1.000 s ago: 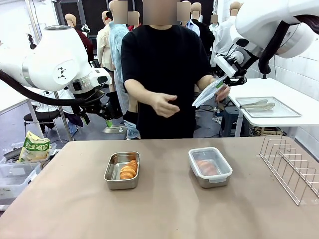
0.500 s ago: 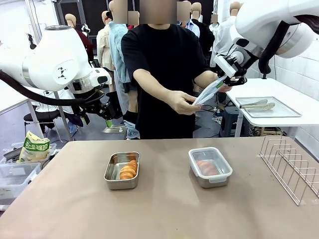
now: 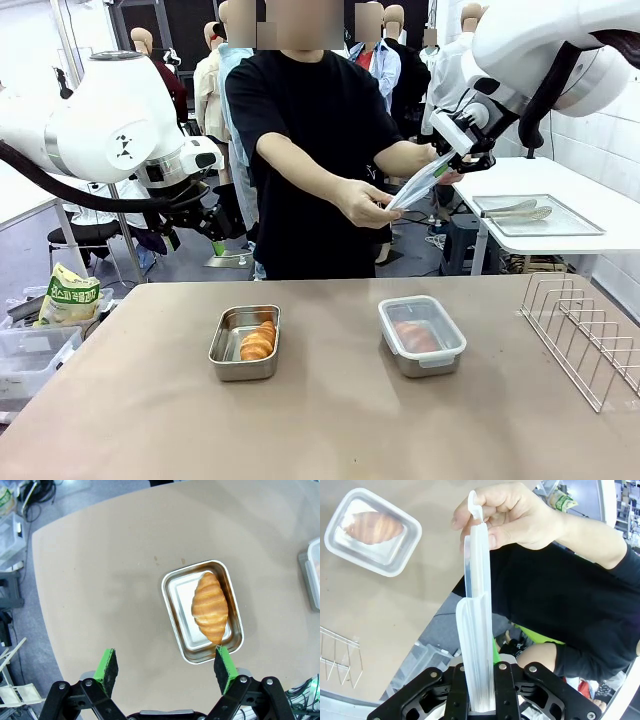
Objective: Place the bread in airtight containers.
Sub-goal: Release when the human grabs the Airtight Container lid.
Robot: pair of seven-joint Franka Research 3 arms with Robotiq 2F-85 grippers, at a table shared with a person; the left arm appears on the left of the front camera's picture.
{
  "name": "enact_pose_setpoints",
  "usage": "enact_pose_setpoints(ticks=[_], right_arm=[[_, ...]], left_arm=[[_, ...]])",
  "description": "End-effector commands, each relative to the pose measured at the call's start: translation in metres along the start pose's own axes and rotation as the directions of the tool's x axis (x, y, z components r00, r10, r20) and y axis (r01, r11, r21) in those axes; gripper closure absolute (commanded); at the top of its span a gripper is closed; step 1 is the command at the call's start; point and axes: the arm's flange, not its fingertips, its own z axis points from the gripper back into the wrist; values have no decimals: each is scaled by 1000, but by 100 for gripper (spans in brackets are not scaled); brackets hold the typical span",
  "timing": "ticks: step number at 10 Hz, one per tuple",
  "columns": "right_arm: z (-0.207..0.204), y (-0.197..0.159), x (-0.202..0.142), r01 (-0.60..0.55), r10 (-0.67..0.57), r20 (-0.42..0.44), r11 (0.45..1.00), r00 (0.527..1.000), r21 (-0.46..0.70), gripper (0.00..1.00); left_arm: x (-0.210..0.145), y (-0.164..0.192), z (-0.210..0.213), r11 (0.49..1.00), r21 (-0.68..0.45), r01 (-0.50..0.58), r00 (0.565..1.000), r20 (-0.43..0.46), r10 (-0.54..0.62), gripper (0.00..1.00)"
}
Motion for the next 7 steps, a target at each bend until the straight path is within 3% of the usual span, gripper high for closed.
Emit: enact_pose_setpoints(ticks=[1,7], right_arm=[[-1,3,-1,-4,5,18,1000,1000,-19,100],[-1,3,-1,-4,5,18,1000,1000,-19,100]], left_arm=[[0,2,1,1000,2,-2,1000,0,2,0],[0,2,1,1000,2,-2,1000,0,2,0]])
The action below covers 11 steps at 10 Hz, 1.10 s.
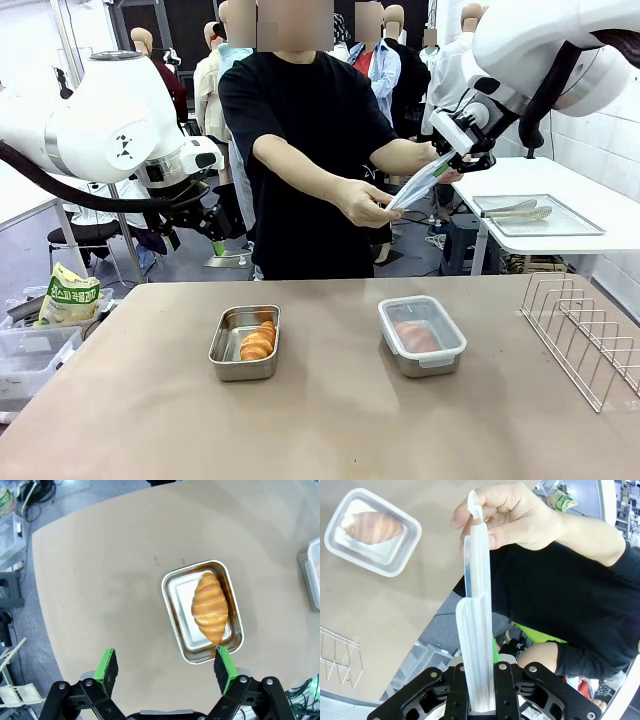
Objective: Place the bread in airtight containers.
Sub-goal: Release when the human grabs the Airtight Container lid.
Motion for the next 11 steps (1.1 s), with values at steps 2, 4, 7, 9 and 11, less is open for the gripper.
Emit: enact_pose_setpoints(ticks=[2,4,7,9,11], right_arm=[[-1,3,-1,-5,6,18,1000,1000,-18,100],[-1,3,-1,-5,6,18,1000,1000,-18,100],[2,1,4,14,-14,42,1000,999,2,87],[1,5,4,13,-13,21,1000,1000,22,49],[1,7,3,22,-22,20,999,1000,41,10]], left_arm=[[0,2,1,1000,2,-2,1000,0,2,0],[0,2,1,1000,2,-2,1000,0,2,0],[0,2,1,1000,2,-2,1000,0,2,0],[0,2,1,1000,2,-2,1000,0,2,0],[0,2,1,1000,2,-2,1000,0,2,0]])
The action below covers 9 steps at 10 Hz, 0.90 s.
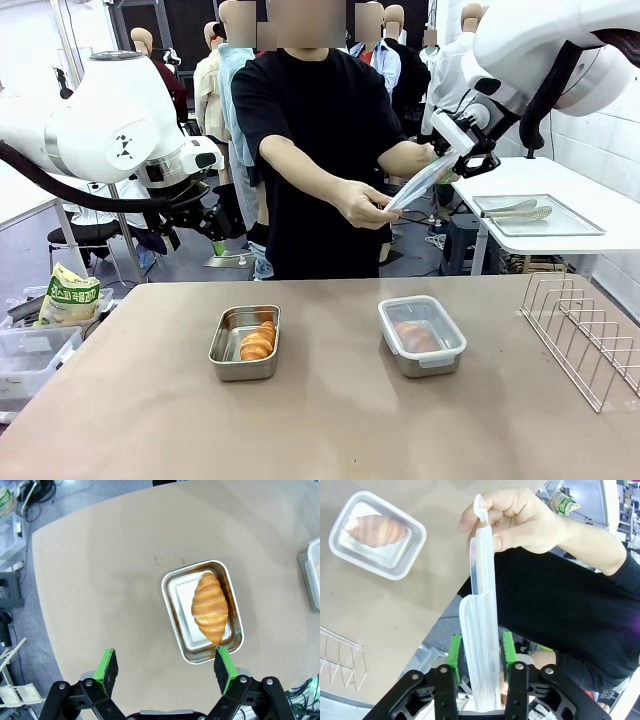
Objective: Place the bread in airtight containers.
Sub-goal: Release when the human grabs the Airtight Container lid.
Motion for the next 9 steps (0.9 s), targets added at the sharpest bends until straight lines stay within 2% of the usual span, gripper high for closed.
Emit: enact_pose_setpoints(ticks=[1,9], right_arm=[[2,4,2,14,-14,2,1000,1000,27,0],[-7,-1,6,-19,18,7,997,1000,77,0]], left_arm=[[0,2,1,1000,2,-2,1000,0,2,0],[0,2,1,1000,2,-2,1000,0,2,0]])
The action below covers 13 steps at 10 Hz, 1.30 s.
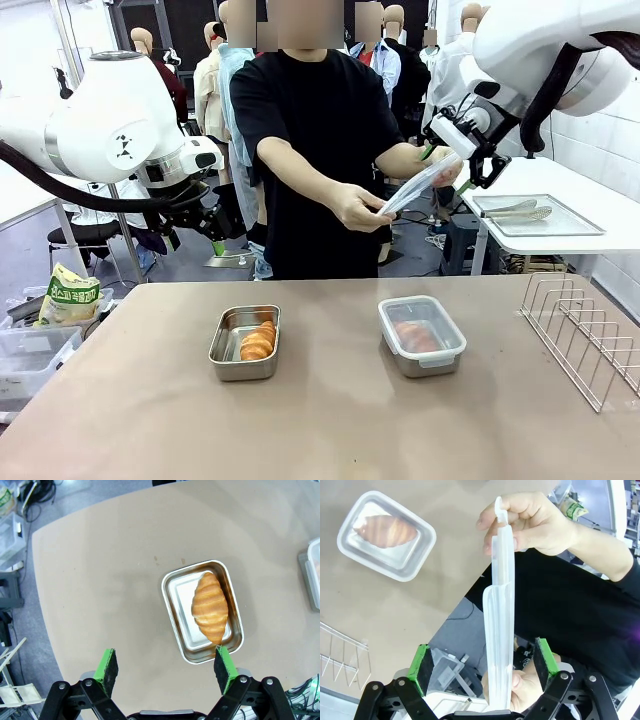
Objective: Place the bread in airtight containers.
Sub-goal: Release when the human grabs the Airtight Container lid.
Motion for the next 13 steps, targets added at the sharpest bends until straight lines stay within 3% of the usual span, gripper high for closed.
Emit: enact_pose_setpoints(ticks=[1,2,13], right_arm=[[-25,-8,4,-116,128,-41,968,991,223,0],[0,0,0,0,0,0,1000,1000,0,0],[0,0,0,0,0,0,1000,1000,0,0]], left_arm=[[0,2,1,1000,2,-2,1000,0,2,0],[0,2,1,1000,2,-2,1000,0,2,0],[0,2,1,1000,2,-2,1000,0,2,0]])
